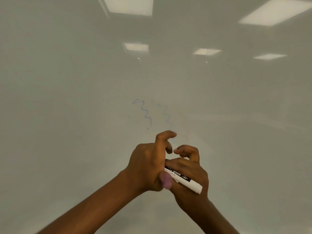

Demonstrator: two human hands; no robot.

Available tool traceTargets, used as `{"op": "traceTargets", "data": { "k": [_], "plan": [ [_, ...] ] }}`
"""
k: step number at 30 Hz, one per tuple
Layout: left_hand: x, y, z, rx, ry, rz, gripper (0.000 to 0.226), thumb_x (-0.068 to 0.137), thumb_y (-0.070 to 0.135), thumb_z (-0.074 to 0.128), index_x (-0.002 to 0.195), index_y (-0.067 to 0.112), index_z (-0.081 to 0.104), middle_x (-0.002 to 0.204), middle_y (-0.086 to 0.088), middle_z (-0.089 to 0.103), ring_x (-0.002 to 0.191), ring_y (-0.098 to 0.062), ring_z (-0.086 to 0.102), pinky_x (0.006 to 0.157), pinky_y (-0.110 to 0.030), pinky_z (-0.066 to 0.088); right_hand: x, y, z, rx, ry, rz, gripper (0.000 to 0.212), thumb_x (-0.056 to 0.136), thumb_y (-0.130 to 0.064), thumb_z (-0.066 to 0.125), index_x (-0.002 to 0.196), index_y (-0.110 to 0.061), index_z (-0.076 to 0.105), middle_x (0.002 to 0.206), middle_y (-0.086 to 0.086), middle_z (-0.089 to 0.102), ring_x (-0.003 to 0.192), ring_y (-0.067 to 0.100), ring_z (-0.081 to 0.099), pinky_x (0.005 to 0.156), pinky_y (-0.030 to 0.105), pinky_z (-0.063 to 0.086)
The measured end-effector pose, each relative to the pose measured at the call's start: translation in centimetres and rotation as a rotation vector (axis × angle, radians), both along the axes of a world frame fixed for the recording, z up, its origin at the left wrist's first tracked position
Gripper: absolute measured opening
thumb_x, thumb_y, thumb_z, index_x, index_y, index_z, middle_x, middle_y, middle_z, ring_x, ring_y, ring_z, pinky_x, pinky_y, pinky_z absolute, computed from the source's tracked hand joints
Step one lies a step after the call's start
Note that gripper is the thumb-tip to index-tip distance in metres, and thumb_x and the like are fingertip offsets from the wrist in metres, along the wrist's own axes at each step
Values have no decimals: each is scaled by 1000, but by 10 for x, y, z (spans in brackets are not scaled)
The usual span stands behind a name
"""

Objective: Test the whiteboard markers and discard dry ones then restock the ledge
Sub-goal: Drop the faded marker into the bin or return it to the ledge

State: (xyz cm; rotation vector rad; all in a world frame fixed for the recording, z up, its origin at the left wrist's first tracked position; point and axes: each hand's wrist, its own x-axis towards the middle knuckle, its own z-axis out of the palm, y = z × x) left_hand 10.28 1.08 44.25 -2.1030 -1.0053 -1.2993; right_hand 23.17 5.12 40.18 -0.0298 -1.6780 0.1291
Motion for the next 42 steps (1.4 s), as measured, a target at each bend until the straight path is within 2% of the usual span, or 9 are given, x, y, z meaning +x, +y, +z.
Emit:
{"op": "traceTargets", "data": {
  "k": [6,15,17,21,24,26,31,36,42],
  "plan": [
    [4,-11,-1,-117,-7,-105,89,74,89,10,127,19,27,65,1,59,44,-11,53,38,-23,42,-1,0,-4,-61,-45,-5,20,90,-47,58,86,-27,63,84,-15,66,105,4,52,78,43,44],
    [-1,-1,-37,-167,131,-104,84,81,83,14,122,12,34,71,4,64,52,-9,59,47,-20,46,5,-2,-33,-70,-155,-103,10,89,-32,62,79,-29,60,78,-14,62,103,-5,47,82,44,39],
    [0,3,-49,-172,228,-47,89,78,86,17,119,9,39,74,7,66,54,-8,60,50,-15,42,20,-4,-41,-193,-206,-114,4,80,-31,68,83,-30,70,89,-15,65,111,-6,45,86,43,41],
    [0,18,-77,-210,369,172,75,74,80,44,114,16,45,65,9,62,45,-7,55,43,-15,35,62,-3,-69,-631,-155,-38,39,71,-57,71,107,-42,68,124,-19,52,125,13,44,91,31,47],
    [15,44,-105,-100,539,279,41,72,35,79,95,15,52,51,3,52,33,-14,42,35,-19,27,83,-4,-92,-583,-240,-328,48,67,-38,81,111,-38,61,130,-11,48,124,8,43,93,17,44],
    [34,57,-119,-101,623,302,32,66,23,84,86,12,62,48,-1,49,31,-14,39,33,-19,32,87,-2,-105,-401,-439,-672,63,58,-22,90,113,-28,61,127,0,54,120,17,48,95,27,45],
    [87,79,-156,-138,638,249,32,63,21,86,84,6,68,48,-4,49,33,-14,42,34,-20,38,116,8,-130,-368,-744,-1049,71,48,-22,94,113,-12,68,95,3,72,89,22,68,80,39,52],
    [149,97,-196,-202,644,159,23,69,20,82,81,7,66,51,-4,50,36,-13,40,33,-20,39,164,15,-169,-386,-799,-1176,40,69,-12,77,107,-5,69,102,9,71,112,32,58,100,44,40],
    [232,124,-258,-314,729,164,35,61,15,84,90,4,70,98,-25,69,54,-28,63,51,-33,55,234,29,-223,-548,-770,-1311,39,58,-2,75,97,-4,71,96,10,67,105,31,51,94,37,46]
  ]
}}
